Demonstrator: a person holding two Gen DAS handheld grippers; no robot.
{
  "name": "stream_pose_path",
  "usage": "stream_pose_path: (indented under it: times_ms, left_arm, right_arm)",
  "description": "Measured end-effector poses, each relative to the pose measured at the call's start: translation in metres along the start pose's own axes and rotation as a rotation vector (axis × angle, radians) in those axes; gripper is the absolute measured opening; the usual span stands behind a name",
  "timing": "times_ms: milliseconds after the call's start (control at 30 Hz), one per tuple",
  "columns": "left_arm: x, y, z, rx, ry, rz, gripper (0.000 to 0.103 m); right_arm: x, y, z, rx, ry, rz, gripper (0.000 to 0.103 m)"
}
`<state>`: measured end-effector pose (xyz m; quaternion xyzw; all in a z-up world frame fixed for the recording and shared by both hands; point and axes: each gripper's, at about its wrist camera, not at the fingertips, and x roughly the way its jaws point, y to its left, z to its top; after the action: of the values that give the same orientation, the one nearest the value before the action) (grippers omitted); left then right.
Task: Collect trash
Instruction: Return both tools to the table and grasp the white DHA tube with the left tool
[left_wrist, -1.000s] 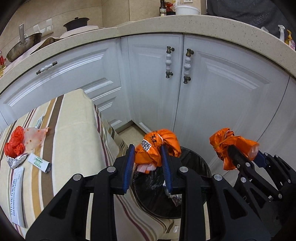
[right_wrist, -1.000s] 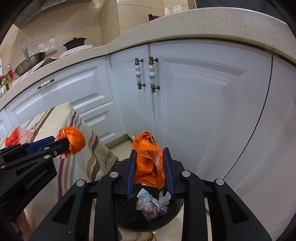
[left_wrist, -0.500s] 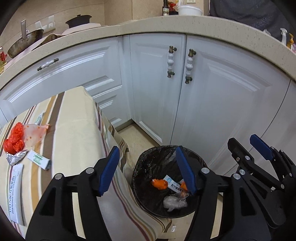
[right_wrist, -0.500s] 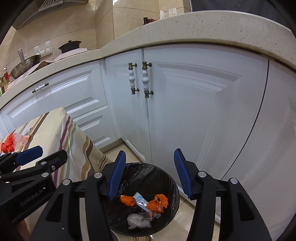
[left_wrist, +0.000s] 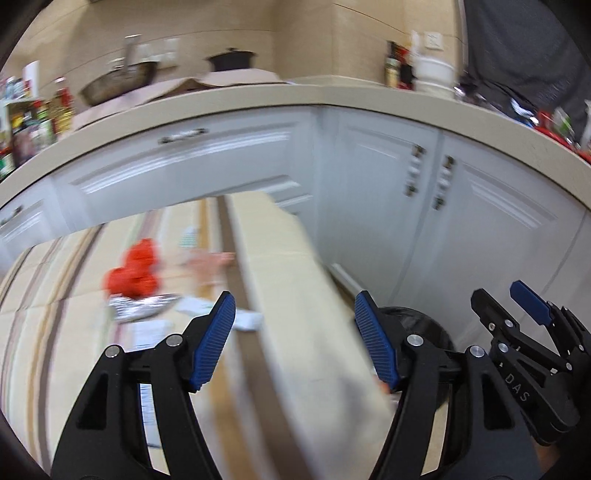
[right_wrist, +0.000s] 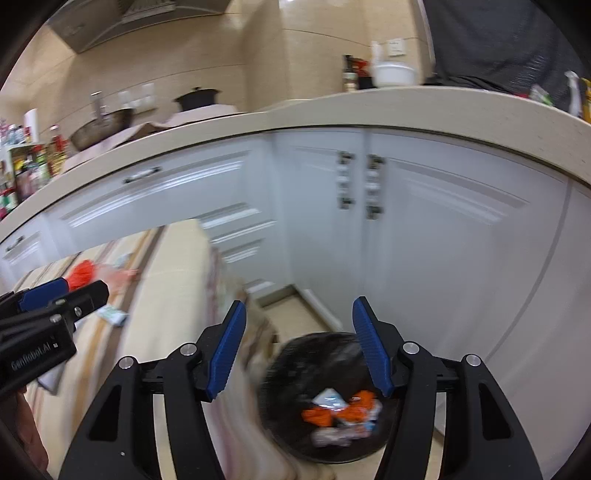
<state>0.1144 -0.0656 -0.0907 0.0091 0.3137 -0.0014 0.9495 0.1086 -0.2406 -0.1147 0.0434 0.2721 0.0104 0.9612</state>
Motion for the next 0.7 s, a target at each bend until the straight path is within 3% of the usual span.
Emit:
stream_pose_path:
  times_ms: [367, 700]
  left_arm:
    - [-0.041, 0.131, -0.032, -0.101, 0.004, 0.221, 0.066]
    - [-0.053, 0.173, -0.052, -0.181, 0.032, 0.222, 0.066]
  right_arm:
    - [-0.005, 0.122, -0.016, -0.126, 0.034, 0.211, 0.063]
    - [-0.009, 0.167, -0.023, -0.209, 0.044, 0.247, 0.063]
